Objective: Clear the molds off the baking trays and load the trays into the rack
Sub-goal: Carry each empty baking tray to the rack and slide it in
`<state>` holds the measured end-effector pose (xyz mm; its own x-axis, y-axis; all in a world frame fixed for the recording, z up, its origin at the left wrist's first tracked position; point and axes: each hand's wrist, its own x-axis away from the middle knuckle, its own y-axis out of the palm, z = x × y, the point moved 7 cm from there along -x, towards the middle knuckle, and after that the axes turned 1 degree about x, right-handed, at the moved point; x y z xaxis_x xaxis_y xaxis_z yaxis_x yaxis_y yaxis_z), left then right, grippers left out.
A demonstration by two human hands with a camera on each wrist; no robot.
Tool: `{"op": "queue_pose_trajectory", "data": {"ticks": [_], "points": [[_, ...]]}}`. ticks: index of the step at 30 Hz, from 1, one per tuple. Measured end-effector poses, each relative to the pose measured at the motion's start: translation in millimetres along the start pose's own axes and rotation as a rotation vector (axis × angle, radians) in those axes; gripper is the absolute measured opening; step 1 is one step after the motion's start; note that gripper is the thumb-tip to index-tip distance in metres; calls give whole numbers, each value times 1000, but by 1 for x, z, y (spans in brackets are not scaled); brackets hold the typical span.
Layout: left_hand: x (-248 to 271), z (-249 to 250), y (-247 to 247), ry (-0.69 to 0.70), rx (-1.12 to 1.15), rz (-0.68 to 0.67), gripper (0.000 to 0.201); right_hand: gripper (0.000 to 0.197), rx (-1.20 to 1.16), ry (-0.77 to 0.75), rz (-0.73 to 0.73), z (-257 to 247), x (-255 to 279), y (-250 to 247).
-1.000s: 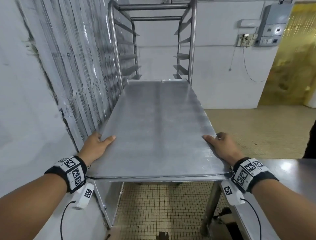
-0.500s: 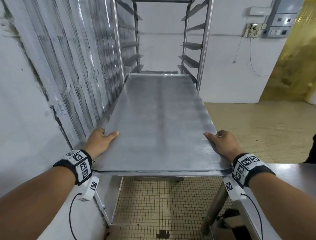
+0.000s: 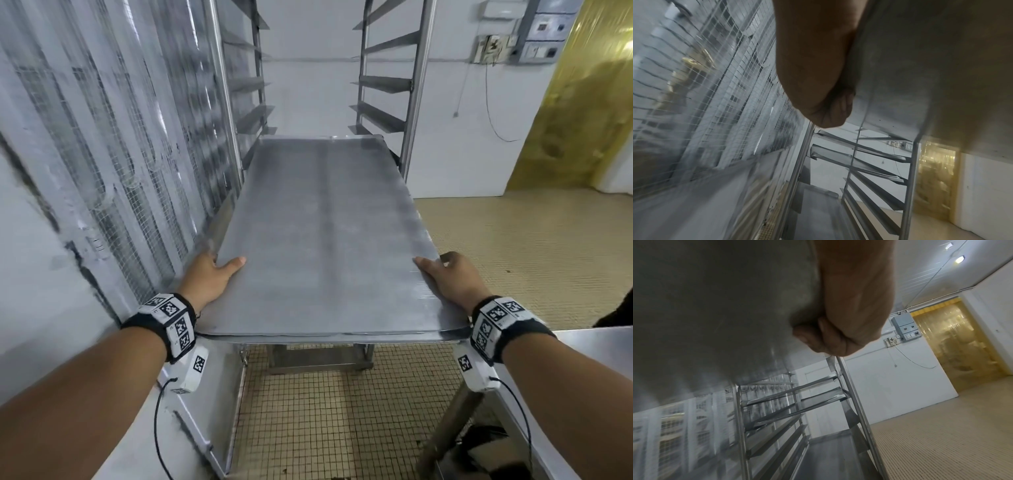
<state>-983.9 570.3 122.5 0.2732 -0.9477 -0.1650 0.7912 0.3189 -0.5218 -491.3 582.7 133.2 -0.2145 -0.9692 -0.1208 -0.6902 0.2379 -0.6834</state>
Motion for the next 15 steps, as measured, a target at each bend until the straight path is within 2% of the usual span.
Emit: {"op": "queue_pose_trajectory", "data": {"ticks": [2, 3, 8, 10, 13, 15], "points": [[-15, -2, 5, -6, 6, -13, 59, 56, -2, -5, 15, 2, -15, 2], [-23, -4, 6, -13, 9, -21, 61, 58, -3, -7, 21, 4, -23, 3], [-52, 12, 15, -3, -10, 5, 33, 58, -6, -24, 17, -3, -61, 8], [-65, 17, 19, -16, -18, 0, 30, 54, -5, -25, 7, -7, -76, 9], [-90, 17, 23, -41, -19, 2, 49, 47, -6, -17, 1, -14, -98, 11], [-106, 19, 25, -58, -15, 6, 54, 48, -5, -18, 6, -17, -113, 12]]}}
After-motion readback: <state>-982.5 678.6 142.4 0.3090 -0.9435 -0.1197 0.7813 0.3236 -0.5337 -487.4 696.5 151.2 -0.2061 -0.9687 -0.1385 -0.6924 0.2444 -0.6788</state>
